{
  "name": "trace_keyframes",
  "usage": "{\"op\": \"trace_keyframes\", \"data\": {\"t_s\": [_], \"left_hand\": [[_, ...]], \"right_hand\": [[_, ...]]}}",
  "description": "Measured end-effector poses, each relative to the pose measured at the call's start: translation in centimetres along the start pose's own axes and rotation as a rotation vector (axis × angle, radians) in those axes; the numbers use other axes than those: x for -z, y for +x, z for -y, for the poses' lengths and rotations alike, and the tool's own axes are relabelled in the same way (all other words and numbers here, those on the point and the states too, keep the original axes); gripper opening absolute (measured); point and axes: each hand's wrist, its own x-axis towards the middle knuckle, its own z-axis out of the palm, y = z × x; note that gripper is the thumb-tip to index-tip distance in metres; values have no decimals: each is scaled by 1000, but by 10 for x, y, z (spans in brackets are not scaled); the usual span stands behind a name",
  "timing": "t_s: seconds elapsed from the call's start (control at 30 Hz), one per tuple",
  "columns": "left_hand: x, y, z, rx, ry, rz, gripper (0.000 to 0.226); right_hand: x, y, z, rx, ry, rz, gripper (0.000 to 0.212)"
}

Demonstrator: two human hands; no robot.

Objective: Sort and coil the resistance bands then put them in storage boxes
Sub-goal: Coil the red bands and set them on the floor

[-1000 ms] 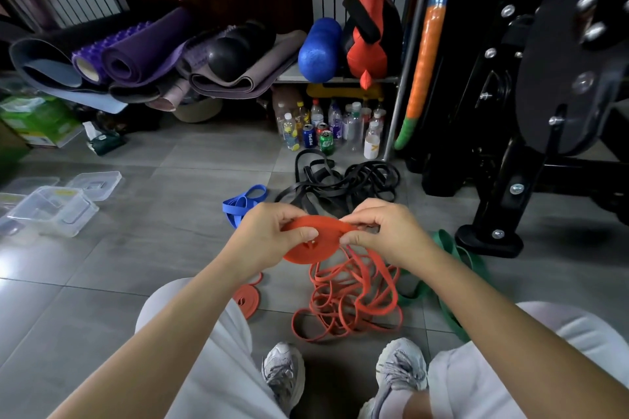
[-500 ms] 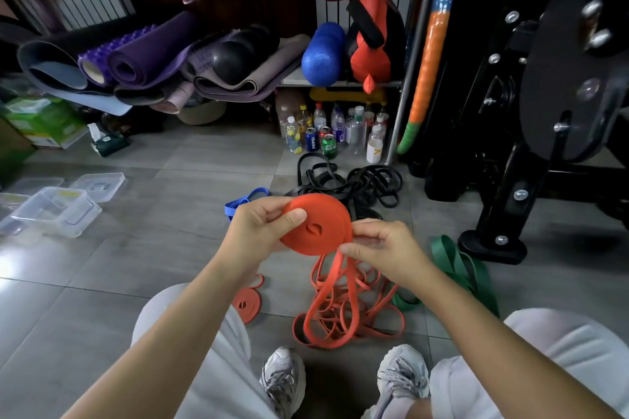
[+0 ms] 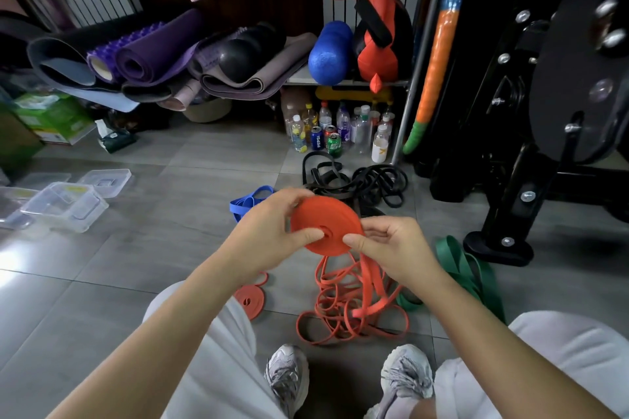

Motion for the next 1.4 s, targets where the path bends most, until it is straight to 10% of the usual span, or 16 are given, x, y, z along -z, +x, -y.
{"op": "trace_keyframes", "data": {"t_s": [0.17,0.33,0.7,0.97,1.4], "left_hand": [[-16,6,-19,-395,687,41,57],[-15,11,-25,-275,304,30,24],[-8,4,-18,-93,-470,-49,32],[-22,-5,-25,-232,442,88,56],[-14,9,-26,-138,192,51,14]], "right_hand": [[-2,7,5,194,-605,18,10],[9,9,10,152,-402,6,13],[16,-3,15,39,113,71,20],[15,8,23,101,-623,118,15],[33,8,17,1,-354,156,19]]}}
